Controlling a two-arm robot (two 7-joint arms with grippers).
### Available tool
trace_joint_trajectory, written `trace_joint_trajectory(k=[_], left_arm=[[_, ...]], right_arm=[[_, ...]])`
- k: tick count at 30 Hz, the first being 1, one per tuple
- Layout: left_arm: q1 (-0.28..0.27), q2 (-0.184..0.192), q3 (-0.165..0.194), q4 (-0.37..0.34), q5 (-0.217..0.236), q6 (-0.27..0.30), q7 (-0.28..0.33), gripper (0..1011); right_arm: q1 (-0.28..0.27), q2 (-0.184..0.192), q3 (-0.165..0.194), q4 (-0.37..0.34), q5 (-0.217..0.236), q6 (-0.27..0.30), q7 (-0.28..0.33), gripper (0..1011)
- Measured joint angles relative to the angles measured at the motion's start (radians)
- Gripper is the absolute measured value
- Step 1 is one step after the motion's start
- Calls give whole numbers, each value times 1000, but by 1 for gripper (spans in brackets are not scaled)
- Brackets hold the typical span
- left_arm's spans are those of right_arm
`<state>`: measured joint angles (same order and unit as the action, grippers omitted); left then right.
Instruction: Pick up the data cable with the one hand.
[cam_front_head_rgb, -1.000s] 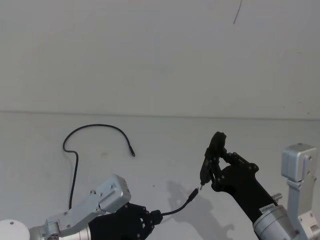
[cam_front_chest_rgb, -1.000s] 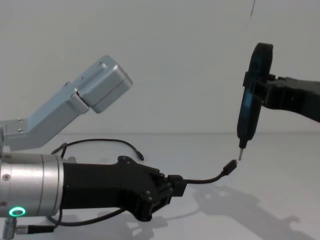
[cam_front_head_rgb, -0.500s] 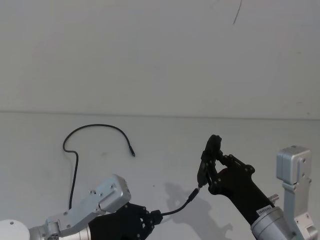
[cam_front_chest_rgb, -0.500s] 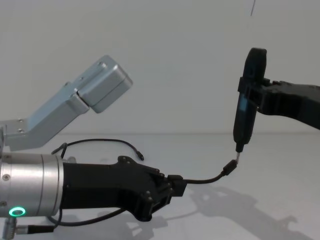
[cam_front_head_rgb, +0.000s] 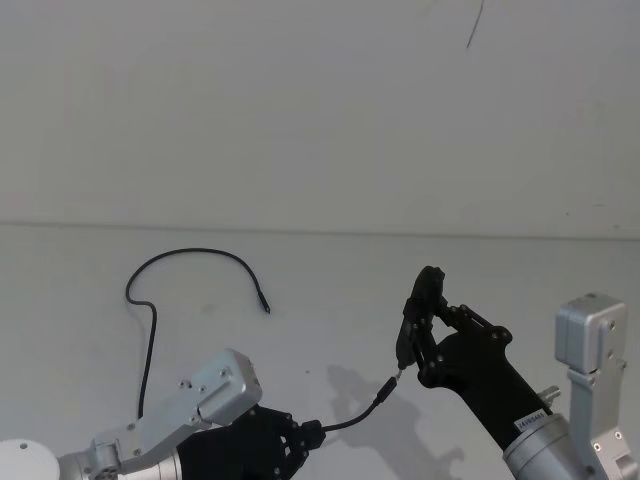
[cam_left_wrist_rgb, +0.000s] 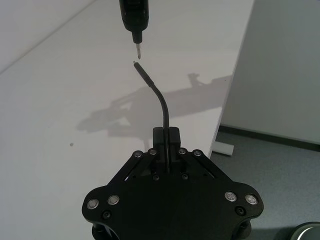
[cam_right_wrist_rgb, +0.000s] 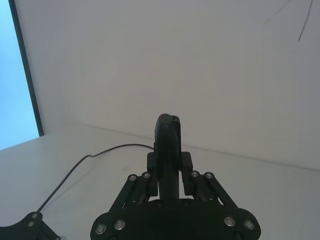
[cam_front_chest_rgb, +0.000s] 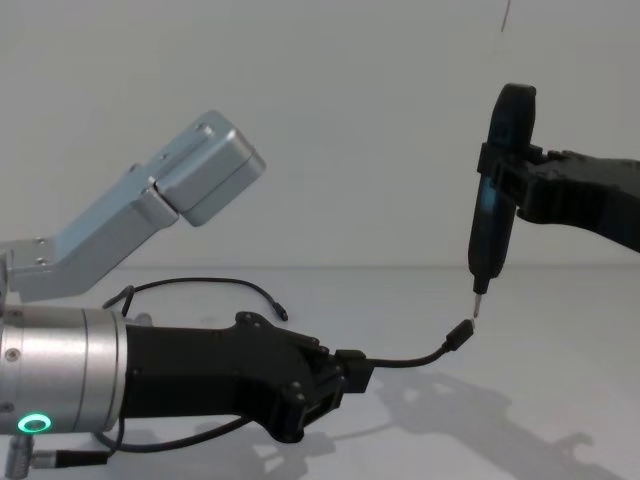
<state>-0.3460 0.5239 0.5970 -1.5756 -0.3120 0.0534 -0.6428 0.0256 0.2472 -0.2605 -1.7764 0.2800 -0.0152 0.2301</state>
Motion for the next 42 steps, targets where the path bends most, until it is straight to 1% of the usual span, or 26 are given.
trace_joint_trajectory(k=[7, 17, 29, 42], left_arm=[[0, 0, 0, 0, 0, 0, 0, 54], [0, 0, 0, 0, 0, 0, 0, 54], [0, 0, 0, 0, 0, 0, 0, 54], [0, 0, 0, 0, 0, 0, 0, 54]], right_arm=[[-5, -5, -3, 0, -21, -24, 3, 269], [-6, -16, -2, 15, -35, -44, 8, 269], [4, -28, 13, 43, -43, -53, 8, 269], [16, -33, 22, 64, -37, -50, 15, 269]])
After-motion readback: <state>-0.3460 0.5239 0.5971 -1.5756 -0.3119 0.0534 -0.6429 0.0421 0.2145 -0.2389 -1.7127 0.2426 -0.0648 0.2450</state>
